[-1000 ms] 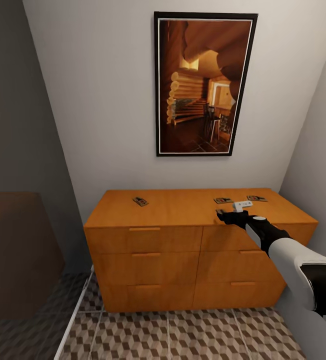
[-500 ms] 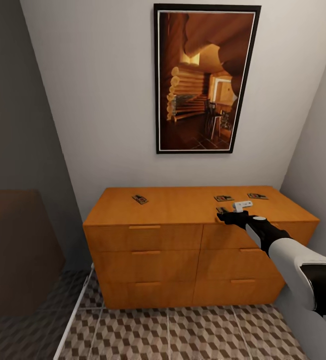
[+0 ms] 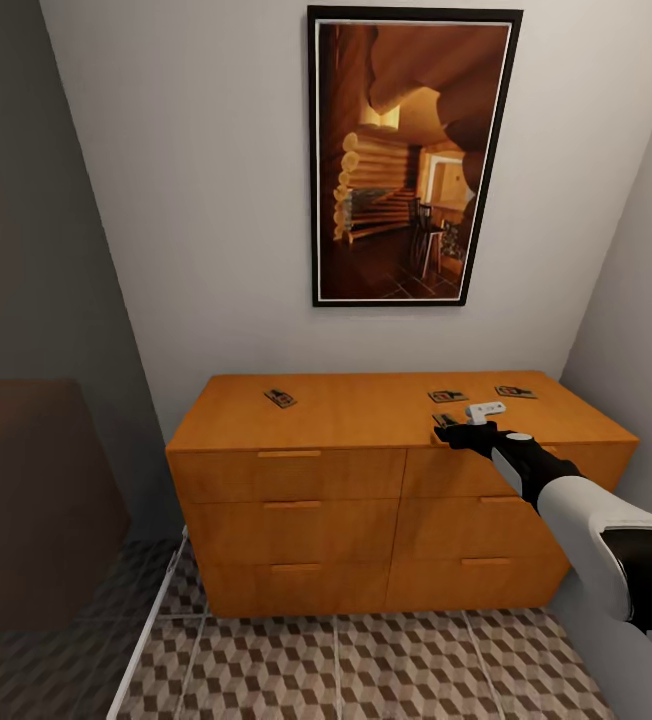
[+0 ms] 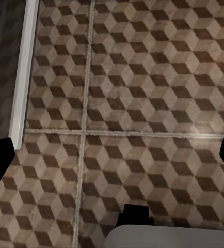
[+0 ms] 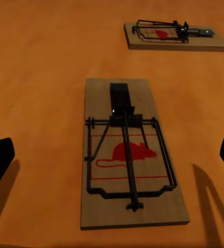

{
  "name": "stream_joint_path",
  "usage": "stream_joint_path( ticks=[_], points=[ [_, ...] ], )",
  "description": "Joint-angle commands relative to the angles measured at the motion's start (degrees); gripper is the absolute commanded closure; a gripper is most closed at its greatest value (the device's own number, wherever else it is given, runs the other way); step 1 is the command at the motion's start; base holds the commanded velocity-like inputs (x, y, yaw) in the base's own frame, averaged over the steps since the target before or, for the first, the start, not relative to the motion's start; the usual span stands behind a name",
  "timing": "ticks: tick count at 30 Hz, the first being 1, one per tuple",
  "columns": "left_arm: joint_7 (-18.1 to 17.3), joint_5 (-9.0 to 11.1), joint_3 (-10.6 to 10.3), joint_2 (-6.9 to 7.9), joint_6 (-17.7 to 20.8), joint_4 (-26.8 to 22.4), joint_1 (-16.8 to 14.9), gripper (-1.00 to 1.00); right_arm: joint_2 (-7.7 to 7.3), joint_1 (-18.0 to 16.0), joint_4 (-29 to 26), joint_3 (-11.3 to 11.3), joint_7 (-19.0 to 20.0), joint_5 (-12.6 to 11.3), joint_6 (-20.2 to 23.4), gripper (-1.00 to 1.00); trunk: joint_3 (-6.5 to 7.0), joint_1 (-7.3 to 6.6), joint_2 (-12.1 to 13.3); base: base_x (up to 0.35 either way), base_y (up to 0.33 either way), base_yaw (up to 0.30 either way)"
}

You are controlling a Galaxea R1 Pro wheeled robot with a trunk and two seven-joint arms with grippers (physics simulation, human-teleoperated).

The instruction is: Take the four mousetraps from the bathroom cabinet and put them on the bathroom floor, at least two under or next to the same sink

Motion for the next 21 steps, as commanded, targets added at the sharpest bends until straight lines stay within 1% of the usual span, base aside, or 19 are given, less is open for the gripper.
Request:
stream_joint_path(
  ticks=[1, 11, 21],
  points=[
    [0.3, 0.0, -0.1, 0.0, -0.2, 0.0, 0.0, -1.0, -0.04, 0.0, -0.1, 0.4, 0.1, 0.1, 0.3, -1.0, -0.06, 0.0, 0.0, 0.0, 0.0, 0.0],
    [0.3, 0.0, -0.1, 0.0, -0.2, 0.0, 0.0, -1.0, -0.05, 0.0, -0.1, 0.4, 0.1, 0.1, 0.3, -1.0, -0.16, 0.0, 0.0, 0.0, 0.0, 0.0],
    [0.3, 0.0, -0.1, 0.0, -0.2, 0.0, 0.0, -1.0, -0.05, 0.0, -0.1, 0.4, 0.2, 0.1, 0.3, -1.0, -0.76, 0.0, 0.0, 0.0, 0.0, 0.0]
  ],
)
